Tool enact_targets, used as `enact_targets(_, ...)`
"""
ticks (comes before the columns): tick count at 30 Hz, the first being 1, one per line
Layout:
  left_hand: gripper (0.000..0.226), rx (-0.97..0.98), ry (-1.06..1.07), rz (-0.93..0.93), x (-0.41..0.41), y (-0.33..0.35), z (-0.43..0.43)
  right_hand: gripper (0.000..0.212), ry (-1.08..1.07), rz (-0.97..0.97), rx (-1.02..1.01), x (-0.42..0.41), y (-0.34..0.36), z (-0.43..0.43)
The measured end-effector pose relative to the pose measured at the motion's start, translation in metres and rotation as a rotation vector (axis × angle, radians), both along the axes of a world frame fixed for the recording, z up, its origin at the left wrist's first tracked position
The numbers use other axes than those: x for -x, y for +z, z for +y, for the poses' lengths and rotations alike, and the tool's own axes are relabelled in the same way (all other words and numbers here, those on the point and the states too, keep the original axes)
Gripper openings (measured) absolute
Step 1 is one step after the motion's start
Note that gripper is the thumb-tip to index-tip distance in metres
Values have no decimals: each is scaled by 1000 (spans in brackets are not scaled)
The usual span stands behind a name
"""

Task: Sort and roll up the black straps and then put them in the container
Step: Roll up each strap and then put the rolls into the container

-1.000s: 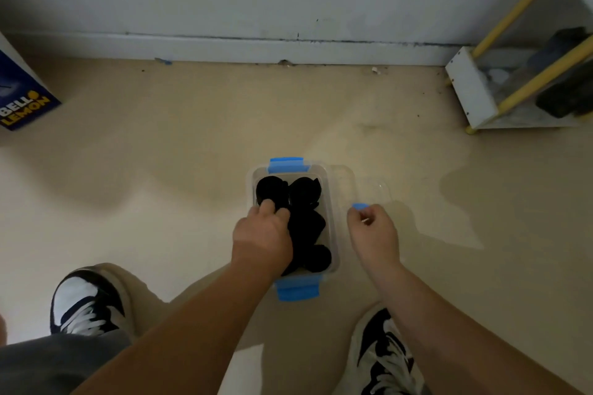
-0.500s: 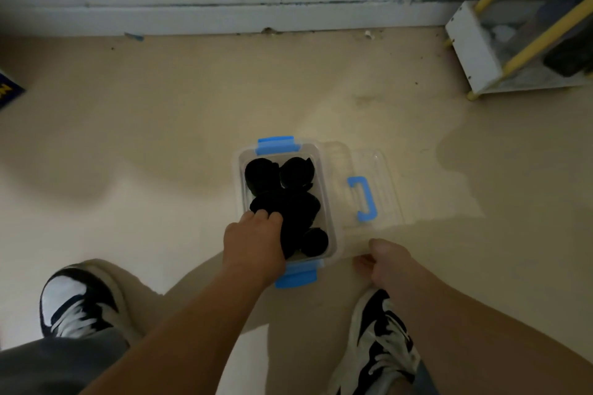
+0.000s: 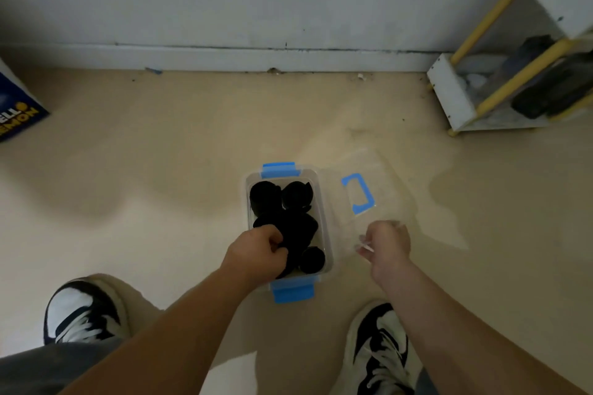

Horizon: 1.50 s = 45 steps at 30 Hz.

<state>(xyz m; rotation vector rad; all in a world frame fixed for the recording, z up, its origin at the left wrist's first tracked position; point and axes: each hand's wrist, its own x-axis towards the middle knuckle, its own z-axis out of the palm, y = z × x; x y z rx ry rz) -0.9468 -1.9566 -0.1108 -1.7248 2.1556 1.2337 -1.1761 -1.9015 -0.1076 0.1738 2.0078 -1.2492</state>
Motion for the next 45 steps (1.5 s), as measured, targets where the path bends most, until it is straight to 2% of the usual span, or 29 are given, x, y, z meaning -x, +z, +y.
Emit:
enact_targets(2,27,-40,159,118,-3,4,1,29,190,194,97,-16,21,-3)
enact_targets(4,22,-75,337,264,-6,11,5,30,531,471,139,-35,34,1)
enact_targets(7,48,-236,634,485,-11,31,14,34,1021,841,147,-65,37,17)
enact_targets(10,63,-408,781,557,-19,46,17,39,1356,1010,61,-87,19,37)
enact_targets(12,57,-411,781,539,-25,48,17,31,1471,1006,1,-93,7,47)
enact_targets(15,37,-312,612,362,-29,34,21,19,1623,1074,-12,-94,-5,50)
enact_targets(17,30,-239,521,273,-29,22,22,17,1693,1049,-24,-92,-3,44)
enact_targets(20,32,-32,375,23,-28,16,16,18,1738,965,-36,-86,8,33)
enact_targets(21,35,7,330,-43,-29,15,15,23,1704,952,-19,-86,10,31)
enact_targets(23,38,28,248,-121,-31,13,14,39,1498,962,18,-87,13,26)
enact_targets(25,39,38,217,-143,-33,9,17,49,1260,964,-35,-84,10,20)
enact_targets(28,41,40,239,-101,-36,4,22,61,1137,691,-182,-71,5,11)
enact_targets(29,40,47,233,-101,-38,2,23,63,1120,592,-168,-68,1,13)
enact_targets(31,41,78,216,-117,-43,-2,25,61,1090,522,-95,-62,-6,15)
enact_targets(34,52,-8,195,-182,-48,-7,29,56,986,427,-6,-58,-13,13)
enact_targets(36,57,-155,226,-128,-48,-8,35,54,944,393,-2,-56,-15,10)
enact_targets(40,51,-546,485,189,-43,-3,46,53,1004,495,-60,-58,-22,11)
enact_targets(42,50,-546,562,244,-46,-3,45,52,1078,542,-109,-59,-22,14)
enact_targets(45,49,-421,614,228,-61,-5,32,46,1165,573,-189,-69,-11,22)
